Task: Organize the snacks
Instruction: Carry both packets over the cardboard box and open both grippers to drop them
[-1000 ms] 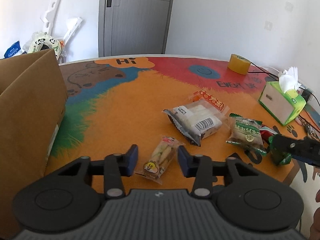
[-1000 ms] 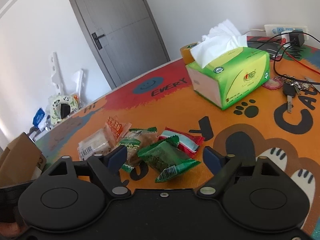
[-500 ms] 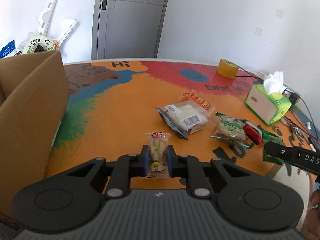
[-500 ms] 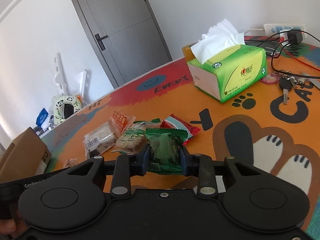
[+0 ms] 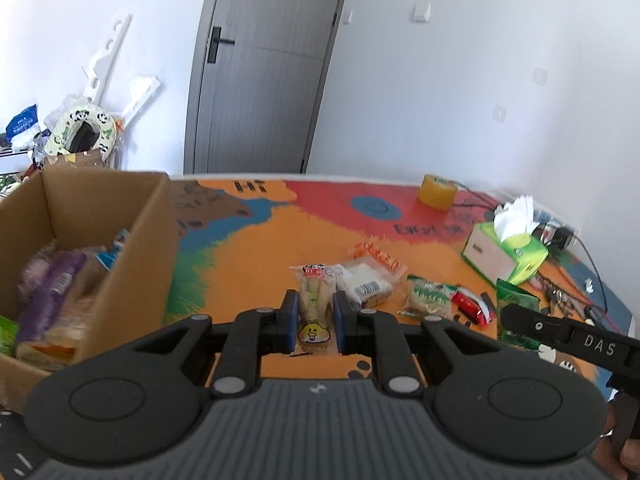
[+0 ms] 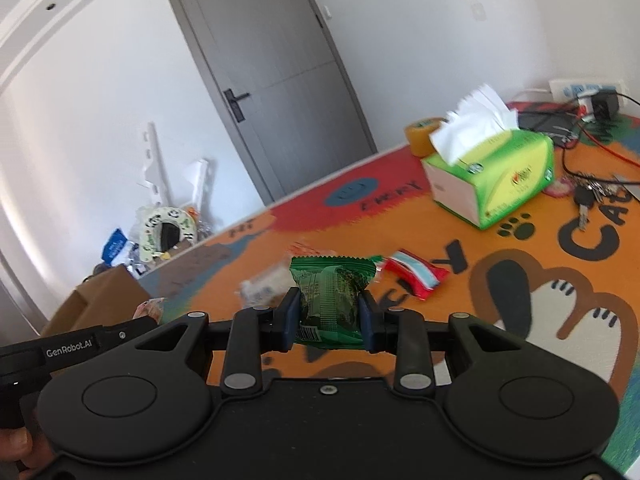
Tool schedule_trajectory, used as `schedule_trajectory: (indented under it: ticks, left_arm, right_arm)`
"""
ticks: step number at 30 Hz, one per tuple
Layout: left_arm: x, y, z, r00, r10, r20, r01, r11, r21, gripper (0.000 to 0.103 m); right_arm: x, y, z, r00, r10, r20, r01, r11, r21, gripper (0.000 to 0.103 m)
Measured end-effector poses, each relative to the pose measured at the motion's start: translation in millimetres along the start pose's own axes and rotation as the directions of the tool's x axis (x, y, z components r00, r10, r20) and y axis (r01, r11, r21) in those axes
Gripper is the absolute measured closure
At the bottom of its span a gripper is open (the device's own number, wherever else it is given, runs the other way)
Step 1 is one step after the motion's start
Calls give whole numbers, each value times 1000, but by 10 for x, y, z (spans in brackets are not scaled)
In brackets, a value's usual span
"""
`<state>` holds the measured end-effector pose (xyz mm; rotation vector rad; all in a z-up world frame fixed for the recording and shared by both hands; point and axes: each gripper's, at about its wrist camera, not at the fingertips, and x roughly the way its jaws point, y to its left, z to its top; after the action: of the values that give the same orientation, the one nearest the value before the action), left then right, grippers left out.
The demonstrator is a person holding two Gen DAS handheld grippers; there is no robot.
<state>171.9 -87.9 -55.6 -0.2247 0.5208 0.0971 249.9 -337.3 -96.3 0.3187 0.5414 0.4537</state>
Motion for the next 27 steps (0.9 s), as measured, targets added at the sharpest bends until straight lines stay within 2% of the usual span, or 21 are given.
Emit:
schedule_trajectory:
  ticks: [10, 27]
  left_arm:
    - [-360, 176, 93, 998, 16, 68, -14, 1000, -27, 86]
    - [-633, 597, 157, 992, 67, 112, -58, 995, -81, 86]
  right_arm:
    - [-117, 383, 23, 998, 60, 17, -59, 997, -52, 72]
    - [-49, 829, 10, 991, 135, 5, -133, 985, -111, 72]
